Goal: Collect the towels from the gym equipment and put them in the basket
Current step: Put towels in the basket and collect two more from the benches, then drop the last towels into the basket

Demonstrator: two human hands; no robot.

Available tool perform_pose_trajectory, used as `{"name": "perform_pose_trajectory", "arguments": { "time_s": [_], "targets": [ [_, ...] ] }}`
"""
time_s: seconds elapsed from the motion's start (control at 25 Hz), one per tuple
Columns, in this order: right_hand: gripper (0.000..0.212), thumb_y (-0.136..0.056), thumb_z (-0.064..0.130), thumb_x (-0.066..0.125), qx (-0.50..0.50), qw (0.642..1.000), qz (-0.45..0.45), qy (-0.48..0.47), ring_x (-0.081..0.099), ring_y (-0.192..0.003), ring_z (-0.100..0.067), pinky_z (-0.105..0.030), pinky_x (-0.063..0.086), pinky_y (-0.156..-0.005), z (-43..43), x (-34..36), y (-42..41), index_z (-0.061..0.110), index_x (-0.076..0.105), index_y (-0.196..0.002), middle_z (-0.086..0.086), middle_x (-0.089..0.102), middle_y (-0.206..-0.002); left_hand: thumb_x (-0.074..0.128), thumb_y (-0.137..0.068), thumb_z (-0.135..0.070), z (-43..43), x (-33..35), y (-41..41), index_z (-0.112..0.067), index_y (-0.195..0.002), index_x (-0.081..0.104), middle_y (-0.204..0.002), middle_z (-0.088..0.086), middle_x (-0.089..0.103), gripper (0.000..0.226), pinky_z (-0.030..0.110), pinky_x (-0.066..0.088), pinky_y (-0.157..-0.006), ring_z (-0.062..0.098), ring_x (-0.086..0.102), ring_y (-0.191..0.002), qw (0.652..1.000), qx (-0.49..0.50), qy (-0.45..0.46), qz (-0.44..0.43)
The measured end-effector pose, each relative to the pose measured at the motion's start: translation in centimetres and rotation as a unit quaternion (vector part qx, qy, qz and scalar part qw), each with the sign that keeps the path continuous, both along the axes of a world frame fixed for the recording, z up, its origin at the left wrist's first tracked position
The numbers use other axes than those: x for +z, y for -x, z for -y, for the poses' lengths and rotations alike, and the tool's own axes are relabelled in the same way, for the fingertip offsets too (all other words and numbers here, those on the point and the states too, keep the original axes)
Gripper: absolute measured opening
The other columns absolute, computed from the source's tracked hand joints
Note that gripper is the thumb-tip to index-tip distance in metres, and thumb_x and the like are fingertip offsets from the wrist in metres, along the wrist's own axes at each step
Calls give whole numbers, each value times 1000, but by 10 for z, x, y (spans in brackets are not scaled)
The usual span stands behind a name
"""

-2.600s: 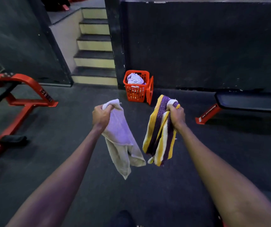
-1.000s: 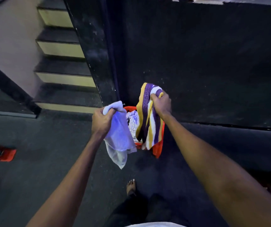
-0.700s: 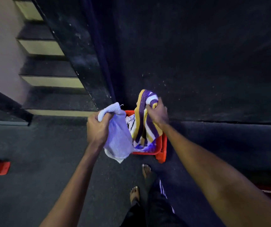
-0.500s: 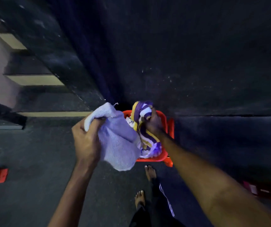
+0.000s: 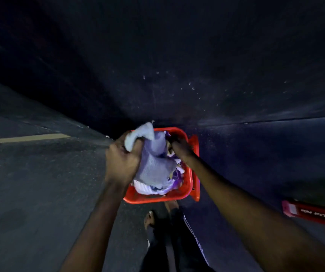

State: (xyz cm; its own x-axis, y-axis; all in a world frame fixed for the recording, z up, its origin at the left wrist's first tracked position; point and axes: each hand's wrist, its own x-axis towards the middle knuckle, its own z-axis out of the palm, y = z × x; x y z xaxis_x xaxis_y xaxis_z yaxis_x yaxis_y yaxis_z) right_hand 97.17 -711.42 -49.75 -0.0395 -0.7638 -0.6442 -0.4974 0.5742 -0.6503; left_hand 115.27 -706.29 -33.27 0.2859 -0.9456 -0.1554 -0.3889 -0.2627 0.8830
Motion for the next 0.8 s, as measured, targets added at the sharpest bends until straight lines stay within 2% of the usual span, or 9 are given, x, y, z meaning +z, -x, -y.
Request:
{"name": "perform_pose_trajectory", "arguments": {
  "time_s": [0.12, 0.24, 0.32, 0.4, 0.48, 0.56, 0.64, 0.72, 0.8],
  "targets": [
    [29, -99, 30, 53, -54, 998, 15, 26, 65, -92, -29, -42, 52, -82, 0, -9, 11, 7, 72, -102, -22, 72, -105, 62, -93, -28, 0, -111, 2, -7, -119, 67, -112, 16, 73, 33, 35, 46, -85, 37, 67, -106, 988, -77, -102, 92],
    [33, -95, 38, 50, -19, 999, -35, 31, 68, -98, -31, -41, 56, -77, -14, -64, 12, 16, 68, -112, -16, 71, -113, 63, -95, -26, -6, -228, 8, 3, -131, 51, -107, 30, 69, 48, 44, 45, -76, 50, 65, -97, 960, -142, -208, 123],
    [42, -90, 41, 49, 9, 997, -57, 50, 68, -102, -36, -45, 54, -84, -28, -110, 0, 13, 68, -115, -18, 72, -114, 66, -93, -30, -12, -289, 11, 7, -137, 43, -112, 36, 64, 62, 49, 47, -79, 52, 63, -101, 944, -171, -240, 146],
    [46, -93, 36, 48, 25, 995, -54, 85, 66, -109, -36, -42, 49, -93, -38, -151, -19, 4, 67, -120, -23, 70, -117, 58, -95, -33, -10, -332, 10, 8, -141, 41, -134, 34, 53, 65, 52, 46, -95, 49, 56, -119, 939, -185, -258, 131],
    [51, -97, 33, 45, 37, 994, -63, 79, 58, -123, -38, -40, 41, -105, -42, -186, -29, -2, 62, -129, -28, 62, -130, 53, -99, -25, -1, -362, 5, 0, -150, 37, -152, 26, 40, 59, 46, 35, -111, 41, 42, -138, 925, -194, -288, 154],
    [47, -99, 23, 46, 63, 991, -83, 88, 50, -132, -39, -37, 32, -110, -47, -219, -32, -5, 56, -136, -32, 51, -140, 53, -94, -31, 7, -394, -1, -3, -152, 34, -152, 27, 39, 67, 47, 34, -112, 43, 40, -139, 924, -198, -261, 196],
    [47, -98, 20, 46, 89, 987, -83, 101, 49, -132, -43, -38, 32, -110, -52, -245, -30, -9, 55, -134, -36, 50, -138, 52, -87, -42, 10, -412, -2, -6, -153, 32, -150, 27, 41, 78, 50, 34, -111, 45, 43, -136, 920, -213, -250, 215],
    [44, -99, 17, 50, 111, 989, -58, 76, 50, -132, -38, -36, 33, -108, -49, -249, -28, -7, 54, -136, -33, 51, -138, 56, -87, -48, 16, -425, -1, -13, -156, 26, -153, 21, 37, 83, 50, 23, -115, 43, 38, -140, 906, -229, -274, 229],
    [42, -95, 25, 47, 93, 992, -42, 78, 59, -109, -28, -36, 41, -95, -39, -231, -26, -1, 62, -124, -22, 62, -115, 47, -72, -66, 25, -422, -2, -18, -154, 29, -152, 18, 37, 96, 49, 18, -118, 43, 34, -141, 907, -208, -312, 194]
  ]
}}
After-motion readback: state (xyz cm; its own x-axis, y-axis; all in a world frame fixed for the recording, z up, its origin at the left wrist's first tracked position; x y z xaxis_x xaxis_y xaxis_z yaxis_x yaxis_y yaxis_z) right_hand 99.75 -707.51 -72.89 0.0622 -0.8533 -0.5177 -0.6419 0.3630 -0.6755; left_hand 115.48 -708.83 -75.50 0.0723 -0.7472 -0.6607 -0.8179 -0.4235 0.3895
